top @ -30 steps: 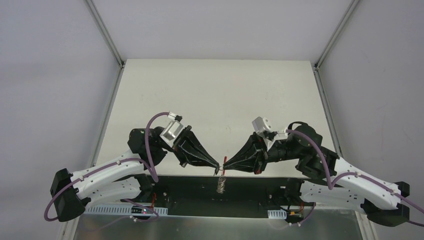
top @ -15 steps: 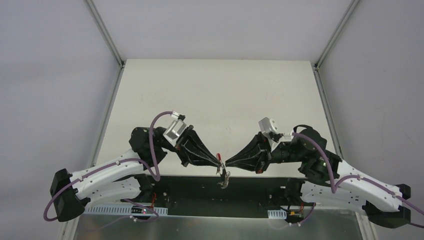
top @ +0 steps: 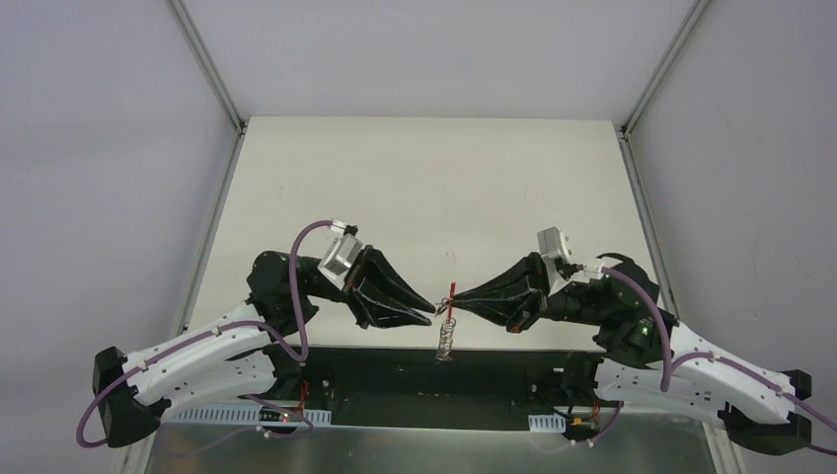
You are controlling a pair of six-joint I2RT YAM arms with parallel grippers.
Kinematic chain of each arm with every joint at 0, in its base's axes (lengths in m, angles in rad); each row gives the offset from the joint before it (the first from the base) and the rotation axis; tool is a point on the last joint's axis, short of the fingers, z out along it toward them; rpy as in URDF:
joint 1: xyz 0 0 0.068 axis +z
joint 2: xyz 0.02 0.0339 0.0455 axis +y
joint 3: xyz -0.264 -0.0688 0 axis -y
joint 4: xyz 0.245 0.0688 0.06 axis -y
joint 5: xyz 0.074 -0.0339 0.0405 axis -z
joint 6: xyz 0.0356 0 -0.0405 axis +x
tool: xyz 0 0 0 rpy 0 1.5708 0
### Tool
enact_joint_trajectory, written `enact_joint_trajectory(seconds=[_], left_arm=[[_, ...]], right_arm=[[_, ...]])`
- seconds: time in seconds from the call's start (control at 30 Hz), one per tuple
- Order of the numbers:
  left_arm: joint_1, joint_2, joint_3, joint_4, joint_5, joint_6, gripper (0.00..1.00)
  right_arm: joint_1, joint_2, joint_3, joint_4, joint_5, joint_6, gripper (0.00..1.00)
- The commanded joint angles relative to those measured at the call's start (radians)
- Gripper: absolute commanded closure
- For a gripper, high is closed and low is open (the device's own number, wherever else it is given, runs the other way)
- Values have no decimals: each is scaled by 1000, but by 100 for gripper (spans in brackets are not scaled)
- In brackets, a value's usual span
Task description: Put the keys on the keyring
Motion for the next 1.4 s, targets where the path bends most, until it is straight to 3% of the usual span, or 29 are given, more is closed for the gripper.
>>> enact_joint_trajectory(seconds=[0.0,0.3,1.37], left_arm=[[-11,-18,21,-70,-108,66,76],[-11,-86,4,-147,-348,130,74],[-12,-19,36,-51,-212,65,74]], right_arm=[[0,-11,-11,122,51,-24,100],[0,-17,-51,173,94,-47,100],[0,4,-42,191,114,-82,100]])
